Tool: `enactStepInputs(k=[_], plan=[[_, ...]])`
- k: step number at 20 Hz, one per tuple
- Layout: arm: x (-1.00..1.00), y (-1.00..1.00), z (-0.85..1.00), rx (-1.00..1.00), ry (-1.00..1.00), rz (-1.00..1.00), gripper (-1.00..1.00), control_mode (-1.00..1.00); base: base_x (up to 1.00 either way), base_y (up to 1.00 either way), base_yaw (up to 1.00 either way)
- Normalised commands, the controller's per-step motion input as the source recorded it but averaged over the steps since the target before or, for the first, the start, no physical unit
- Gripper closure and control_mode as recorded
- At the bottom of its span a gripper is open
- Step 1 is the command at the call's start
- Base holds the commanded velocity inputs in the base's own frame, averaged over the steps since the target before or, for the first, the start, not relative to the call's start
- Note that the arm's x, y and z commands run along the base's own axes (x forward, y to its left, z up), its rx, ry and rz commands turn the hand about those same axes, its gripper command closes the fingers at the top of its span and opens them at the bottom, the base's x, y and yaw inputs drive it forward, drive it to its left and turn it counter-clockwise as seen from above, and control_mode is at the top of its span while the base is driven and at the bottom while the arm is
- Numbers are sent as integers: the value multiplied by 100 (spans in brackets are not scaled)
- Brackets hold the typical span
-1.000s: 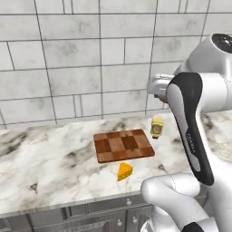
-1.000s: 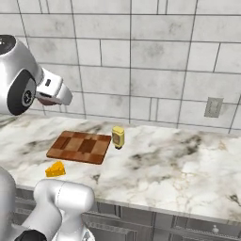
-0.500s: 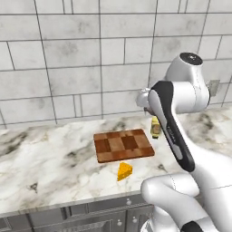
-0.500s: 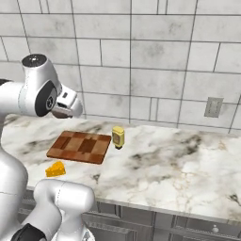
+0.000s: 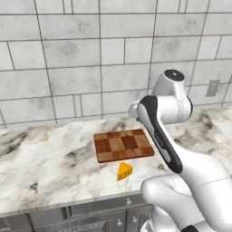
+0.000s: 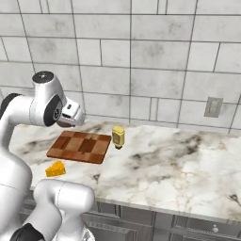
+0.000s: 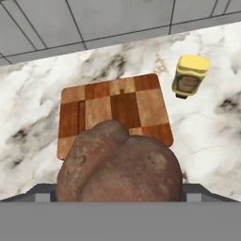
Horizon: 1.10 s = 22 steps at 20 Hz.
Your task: Retrieve the reheated potato from the microwave, then place the potato, cheese, and condiment on the cutting board.
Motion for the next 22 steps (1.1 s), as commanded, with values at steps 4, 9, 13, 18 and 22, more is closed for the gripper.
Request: enactStepInputs(k=[4,9,13,18,22], plan=[[16,19,-60,-3,0,0,100,-100,0,0,0],[51,7,-54,-1,2,0,100,-100,0,0,0],[56,11,-48,0,8,0,100,-100,0,0,0],[37,5,-42,0,10,0,100,-100,0,0,0],[58,0,-40,-1,11,0,100,-100,0,0,0]])
